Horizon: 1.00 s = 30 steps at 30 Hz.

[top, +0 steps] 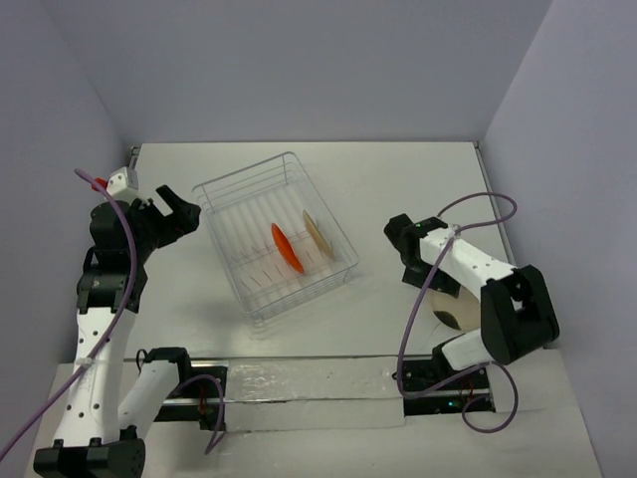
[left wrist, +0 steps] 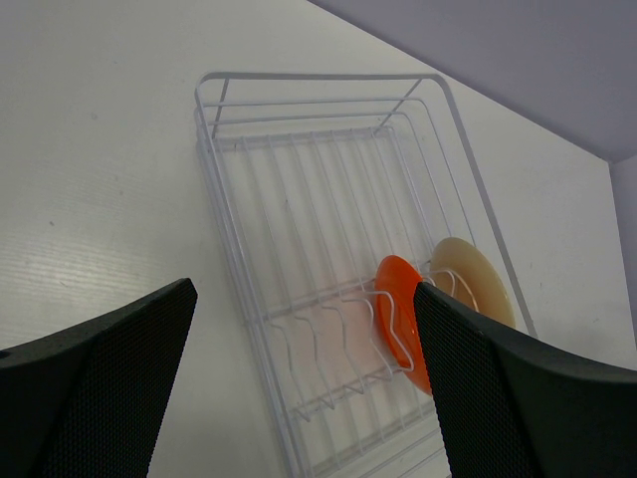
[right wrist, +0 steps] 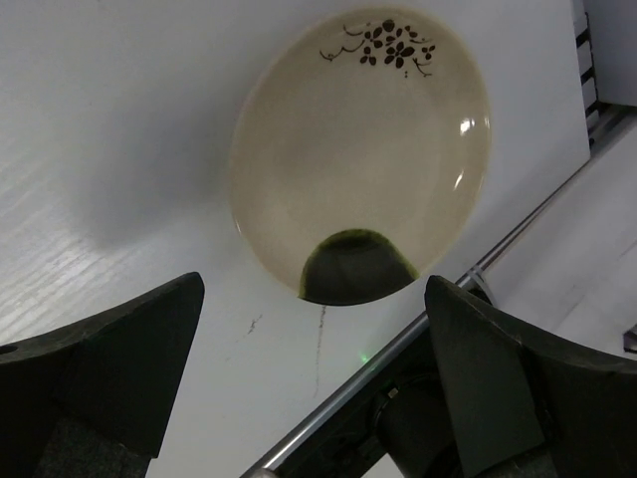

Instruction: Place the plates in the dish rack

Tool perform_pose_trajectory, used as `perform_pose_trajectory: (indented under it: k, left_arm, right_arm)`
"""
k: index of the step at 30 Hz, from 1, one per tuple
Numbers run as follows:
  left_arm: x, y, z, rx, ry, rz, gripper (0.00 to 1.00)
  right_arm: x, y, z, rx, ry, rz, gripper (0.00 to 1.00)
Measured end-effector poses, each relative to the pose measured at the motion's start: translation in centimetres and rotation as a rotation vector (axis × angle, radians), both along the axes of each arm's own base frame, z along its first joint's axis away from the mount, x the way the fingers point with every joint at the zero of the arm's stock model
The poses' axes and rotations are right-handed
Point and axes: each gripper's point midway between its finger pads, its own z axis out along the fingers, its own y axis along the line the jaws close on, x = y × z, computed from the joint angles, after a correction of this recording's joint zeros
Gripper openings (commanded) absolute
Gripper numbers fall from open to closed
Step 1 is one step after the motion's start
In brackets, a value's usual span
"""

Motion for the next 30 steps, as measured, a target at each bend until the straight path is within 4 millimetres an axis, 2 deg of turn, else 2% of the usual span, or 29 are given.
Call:
perform_pose_trajectory:
  k: [14, 24, 25, 30]
  left_arm:
    - [-0.1, 0.0, 0.1, 0.000, -0.003, 0.000, 0.99]
    - [-0.1, 0.0, 0.1, 0.001, -0.003, 0.001, 0.99]
    - [-0.1, 0.0, 0.1, 0.000, -0.003, 0.001, 0.99]
    - [-0.1, 0.0, 0.1, 0.001, -0.002, 0.000, 0.99]
  right_arm:
    - [-0.7, -0.3, -2.6, -0.062, 0.155, 0.010, 1.00]
    - [-1.0, -0.9, -3.8, -0.121, 0.249, -0.002, 0.87]
    - [-1.0, -1.0, -3.8, -0.124, 0.251, -0.007, 0.81]
    - [-1.0, -1.6, -4.1, -0.146, 0.277, -0.037, 0.72]
